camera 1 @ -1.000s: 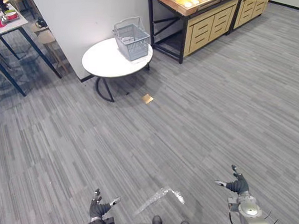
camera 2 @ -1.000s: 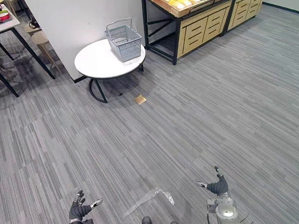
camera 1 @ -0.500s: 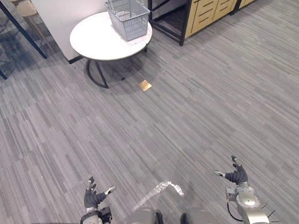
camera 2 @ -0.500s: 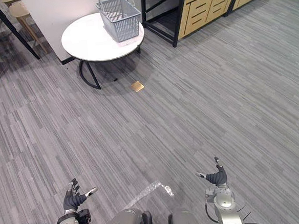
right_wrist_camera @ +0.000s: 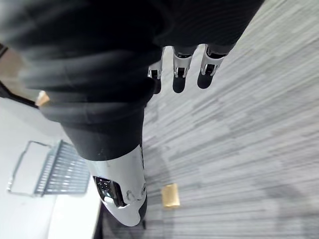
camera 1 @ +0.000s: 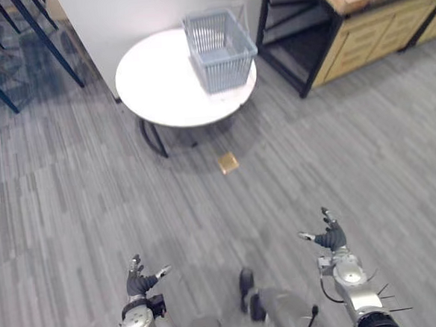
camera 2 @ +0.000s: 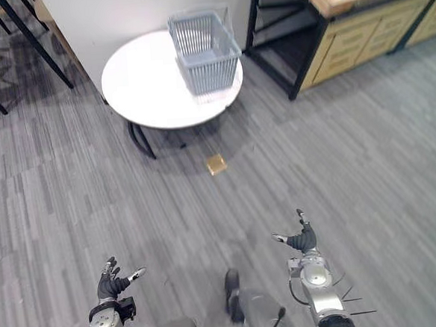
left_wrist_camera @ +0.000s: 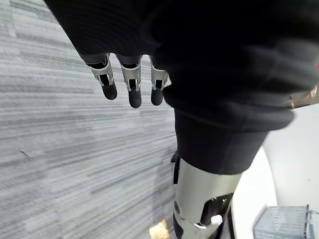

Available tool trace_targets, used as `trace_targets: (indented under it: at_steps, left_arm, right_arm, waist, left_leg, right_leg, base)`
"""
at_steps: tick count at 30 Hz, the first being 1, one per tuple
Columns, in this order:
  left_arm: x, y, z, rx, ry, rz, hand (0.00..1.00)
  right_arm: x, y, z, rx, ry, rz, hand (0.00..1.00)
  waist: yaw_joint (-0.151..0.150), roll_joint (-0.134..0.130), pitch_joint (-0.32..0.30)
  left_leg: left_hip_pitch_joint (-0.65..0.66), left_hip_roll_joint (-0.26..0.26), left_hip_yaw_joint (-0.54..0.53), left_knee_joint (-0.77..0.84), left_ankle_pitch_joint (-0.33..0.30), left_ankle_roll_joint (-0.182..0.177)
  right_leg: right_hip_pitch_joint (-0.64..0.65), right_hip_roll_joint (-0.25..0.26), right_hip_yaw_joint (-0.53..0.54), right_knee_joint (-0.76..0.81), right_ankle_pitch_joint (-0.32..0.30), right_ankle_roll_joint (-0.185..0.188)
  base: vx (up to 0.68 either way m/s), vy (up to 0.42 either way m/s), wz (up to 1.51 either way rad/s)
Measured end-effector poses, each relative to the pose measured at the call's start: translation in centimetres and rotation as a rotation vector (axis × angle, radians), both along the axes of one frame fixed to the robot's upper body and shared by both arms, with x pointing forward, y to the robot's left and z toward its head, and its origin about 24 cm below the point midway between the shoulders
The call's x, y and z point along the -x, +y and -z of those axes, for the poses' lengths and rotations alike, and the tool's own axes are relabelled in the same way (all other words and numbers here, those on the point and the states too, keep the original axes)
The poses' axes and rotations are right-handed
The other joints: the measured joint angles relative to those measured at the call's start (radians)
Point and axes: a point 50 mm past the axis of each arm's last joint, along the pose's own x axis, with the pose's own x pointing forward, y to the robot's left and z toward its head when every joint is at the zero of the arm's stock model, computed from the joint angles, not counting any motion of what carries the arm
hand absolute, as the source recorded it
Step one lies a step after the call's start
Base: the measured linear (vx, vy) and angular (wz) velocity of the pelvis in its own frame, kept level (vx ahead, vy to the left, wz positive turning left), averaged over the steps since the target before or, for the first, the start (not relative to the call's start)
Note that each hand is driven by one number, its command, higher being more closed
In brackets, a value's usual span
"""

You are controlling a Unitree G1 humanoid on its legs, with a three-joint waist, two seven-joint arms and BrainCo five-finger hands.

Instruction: Pick vegetable in the basket

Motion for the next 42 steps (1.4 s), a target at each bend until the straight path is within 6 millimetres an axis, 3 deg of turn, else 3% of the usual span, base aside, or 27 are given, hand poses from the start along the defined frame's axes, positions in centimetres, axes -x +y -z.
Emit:
trace_targets:
  at_steps: [2,4,6,7,8,10,11,12,13,14,15,16,17,19,21,24,25,28,29,30,31,32,33,36,39,40,42]
  left_arm:
    - [0.0,-0.1,0.0,0.004,0.001,0.001,0.00]
    - [0.4,-0.1,0.2,0.002,0.011,-0.002,0.00]
    - [1.0,-0.2,0.4,0.006,0.026,-0.005,0.00]
    - [1.2,-0.4,0.6,0.014,0.031,-0.009,0.00]
    - [1.7,-0.8,0.9,0.029,0.042,-0.018,0.00]
    - [1.8,-0.9,0.9,0.035,0.046,-0.021,0.00]
    - [2.2,-0.8,1.1,0.035,0.058,-0.028,0.00]
    - [2.2,-0.8,1.1,0.035,0.059,-0.029,0.00]
    - [1.9,-1.1,1.1,0.043,0.053,-0.026,0.00]
    - [1.8,-1.4,1.1,0.050,0.051,-0.025,0.00]
    - [2.1,-1.5,1.2,0.055,0.054,-0.028,0.00]
    - [2.2,-1.4,1.2,0.052,0.058,-0.031,0.00]
    - [2.5,-1.3,1.2,0.045,0.063,-0.036,0.00]
    - [2.7,-1.0,1.1,0.035,0.062,-0.040,0.00]
    - [2.1,-1.0,0.8,0.027,0.044,-0.039,0.00]
    - [1.6,-1.3,0.6,0.025,0.033,-0.018,0.00]
    - [1.4,-1.4,0.6,0.019,0.032,-0.001,0.00]
    - [1.1,-1.7,0.9,-0.015,0.063,0.082,0.00]
    - [1.1,-1.7,0.9,-0.020,0.068,0.096,0.00]
    - [1.2,-2.0,1.2,-0.013,0.082,0.117,0.00]
    - [1.0,-2.6,1.3,-0.002,0.080,0.131,0.00]
    - [0.7,-3.0,1.2,-0.001,0.073,0.154,0.00]
    - [0.8,-3.2,1.3,0.000,0.079,0.157,0.00]
    - [0.7,-3.7,1.4,0.006,0.079,0.197,0.00]
    - [0.4,-4.2,1.3,0.002,0.073,0.228,0.00]
    - [0.5,-4.3,1.4,0.005,0.076,0.228,0.00]
    - [0.6,-4.4,1.5,0.009,0.082,0.227,0.00]
  right_arm:
    - [-0.4,0.1,0.0,-0.003,0.001,0.000,0.00]
    - [-1.0,-0.1,-0.2,-0.001,-0.005,0.003,0.00]
    - [-1.1,-0.3,-0.3,0.006,-0.009,0.007,0.00]
    - [-1.1,-0.6,-0.4,0.020,-0.010,0.017,0.00]
    - [-1.1,-1.0,-0.5,0.030,-0.013,0.027,0.00]
    - [-1.1,-1.0,-0.5,0.033,-0.011,0.030,0.00]
    - [-1.2,-0.3,-0.6,0.014,-0.025,0.028,0.00]
    - [-1.3,0.0,-0.9,0.005,-0.041,0.028,0.00]
    - [-1.5,0.3,-1.4,-0.006,-0.072,0.033,0.00]
    - [-1.6,0.4,-1.5,-0.007,-0.078,0.033,0.00]
    - [-1.6,0.5,-1.6,-0.010,-0.088,0.037,0.00]
    - [-1.7,0.7,-1.7,-0.006,-0.092,0.033,0.00]
    - [-1.9,1.1,-2.1,0.010,-0.111,0.013,0.00]
    - [-2.7,2.7,-3.7,0.050,-0.184,-0.063,0.00]
    - [-3.0,3.8,-4.7,0.072,-0.233,-0.107,0.00]
    - [-3.5,5.3,-6.1,0.094,-0.301,-0.174,0.00]
    - [-3.8,5.8,-6.7,0.102,-0.327,-0.200,0.00]
    - [-4.1,6.4,-7.7,0.115,-0.375,-0.234,0.00]
    - [-4.1,6.5,-7.7,0.126,-0.375,-0.250,0.00]
    - [-4.0,6.4,-7.6,0.153,-0.369,-0.270,0.00]
    - [-4.0,6.3,-7.7,0.167,-0.373,-0.276,0.00]
    - [-4.2,6.2,-8.6,0.184,-0.411,-0.288,0.00]
    - [-4.5,6.7,-9.4,0.191,-0.444,-0.305,0.00]
    - [-5.1,6.9,-10.3,0.202,-0.481,-0.312,0.00]
    - [-5.7,6.6,-11.2,0.225,-0.517,-0.314,0.00]
    - [-5.8,6.2,-11.2,0.251,-0.516,-0.314,0.00]
    - [-5.7,5.4,-10.5,0.285,-0.482,-0.309,0.00]
  waist:
    - [0.026,-0.014,0.005]
    - [0.043,-0.012,0.014]
    - [0.054,-0.012,0.023]
    - [0.066,-0.008,0.025]
    - [0.085,0.008,0.027]
    - [0.095,0.012,0.026]
    - [0.105,-0.012,0.015]
    - [0.104,-0.022,0.009]
    - [0.097,-0.046,0.002]
    - [0.097,-0.052,0.000]
    - [0.096,-0.054,-0.001]
    - [0.095,-0.052,0.000]
    - [0.094,-0.052,0.000]
    - [0.088,-0.044,0.000]
    - [0.082,-0.046,0.000]
    - [0.049,-0.046,0.000]
    - [0.038,-0.050,-0.002]
    - [0.028,-0.087,-0.025]
    - [0.013,-0.102,-0.035]
    - [-0.008,-0.089,-0.054]
    - [-0.013,-0.063,-0.066]
    - [-0.009,-0.037,-0.070]
    - [0.003,-0.031,-0.069]
    - [0.014,-0.038,-0.070]
    - [0.015,-0.042,-0.075]
    - [0.012,-0.033,-0.072]
    - [0.011,-0.002,-0.072]
  left_leg:
    - [-0.142,-0.016,0.048,-0.045,-0.067,0.015]
    - [-0.274,-0.066,0.079,-0.328,-0.092,0.004]
    - [-0.304,-0.107,0.079,-0.572,-0.064,-0.025]
    - [-0.307,-0.119,0.079,-0.781,-0.005,-0.054]
    - [-0.298,-0.116,0.088,-0.986,0.056,-0.052]
    - [-0.301,-0.118,0.108,-1.028,0.117,-0.013]
    - [-0.291,-0.117,0.149,-1.003,0.254,0.055]
    - [-0.291,-0.118,0.172,-0.989,0.278,0.073]
    - [-0.295,-0.137,0.192,-0.942,0.262,0.108]
    - [-0.287,-0.150,0.192,-0.917,0.231,0.123]
    - [-0.237,-0.172,0.193,-0.866,0.159,0.138]
    - [-0.206,-0.176,0.192,-0.853,0.128,0.143]
    - [-0.152,-0.184,0.191,-0.833,0.077,0.149]
    - [-0.011,-0.188,0.162,-0.823,-0.015,0.167]
    - [0.083,-0.187,0.108,-0.859,-0.061,0.181]
    - [0.183,-0.180,0.011,-0.888,-0.105,0.169]
    - [0.219,-0.182,-0.038,-0.888,-0.130,0.163]
    - [0.306,-0.215,-0.185,-0.909,-0.173,0.130]
    - [0.324,-0.219,-0.227,-0.900,-0.188,0.114]
    - [0.318,-0.214,-0.302,-0.847,-0.204,0.090]
    - [0.306,-0.198,-0.322,-0.807,-0.203,0.077]
    - [0.252,-0.185,-0.324,-0.698,-0.181,-0.001]
    - [0.198,-0.176,-0.283,-0.583,-0.138,-0.080]
    - [0.156,-0.086,-0.117,-0.516,-0.187,-0.040]
    - [0.074,-0.065,-0.065,-0.662,-0.206,-0.042]
    - [0.071,-0.050,-0.071,-0.779,-0.176,-0.065]
    - [0.078,-0.011,-0.067,-0.876,-0.069,-0.068]
  right_leg:
    - [0.106,-0.002,0.032,-0.062,-0.021,-0.004]
    - [0.202,-0.012,0.070,-0.108,-0.065,0.006]
    - [0.257,-0.029,0.095,-0.129,-0.097,0.022]
    - [0.294,-0.034,0.123,-0.144,-0.121,0.044]
    - [0.353,-0.029,0.149,-0.174,-0.146,0.069]
    - [0.395,-0.032,0.176,-0.177,-0.176,0.089]
    - [0.413,-0.056,0.203,-0.145,-0.207,0.135]
    - [0.406,-0.069,0.204,-0.116,-0.223,0.154]
    - [0.377,-0.100,0.203,-0.019,-0.250,0.188]
    - [0.355,-0.113,0.204,0.058,-0.253,0.195]
    - [0.289,-0.129,0.208,0.313,-0.216,0.262]
    - [0.258,-0.136,0.212,0.429,-0.180,0.320]
    - [0.197,-0.151,0.209,0.620,-0.162,0.346]
    - [0.070,-0.182,0.147,0.898,-0.194,0.245]
    - [-0.033,-0.176,0.112,0.894,-0.237,0.186]
    - [-0.167,-0.140,0.095,0.652,-0.258,0.195]
    - [-0.207,-0.131,0.101,0.495,-0.238,0.220]
    - [-0.233,-0.146,0.198,0.098,-0.045,0.237]
    - [-0.230,-0.154,0.211,0.092,0.024,0.236]
    - [-0.215,-0.163,0.185,0.114,0.117,0.191]
    - [-0.208,-0.154,0.143,0.118,0.116,0.182]
    - [-0.182,-0.141,0.108,0.097,0.105,0.153]
    - [-0.122,-0.124,0.119,0.034,0.102,0.147]
    - [0.062,-0.102,0.129,-0.080,0.097,0.124]
    - [0.084,-0.117,0.143,-0.086,0.096,0.124]
    - [0.081,-0.120,0.147,-0.087,0.094,0.129]
    - [0.085,-0.104,0.157,-0.087,0.075,0.157]
  base:
    - [0.67,-0.175,-0.34]
    - [0.54,-0.072,-0.31]
    - [0.54,0.019,-0.30]
    - [0.67,0.085,-0.60]
    - [0.58,0.097,-0.66]
    - [0.57,0.131,-0.48]
    - [0.69,0.175,-0.34]
    - [0.84,0.206,-0.23]
    - [0.56,0.131,0.00]
    - [0.82,0.184,0.07]
    - [0.68,0.148,0.09]
    - [0.80,0.179,0.06]
    - [0.50,0.124,0.05]
    - [0.58,0.134,0.25]
    - [0.59,0.082,0.61]
    - [0.55,-0.020,1.02]
    - [0.66,-0.091,1.17]
    - [0.57,-0.148,1.42]
    - [0.66,-0.262,1.94]
    - [0.52,-0.235,1.61]
    - [0.63,-0.285,1.56]
    - [0.59,-0.279,0.78]
    - [0.58,-0.263,0.54]
    - [0.53,-0.172,0.37]
    - [0.25,0.005,0.02]
    - [0.12,0.075,-0.18]
    - [0.05,0.148,-0.27]
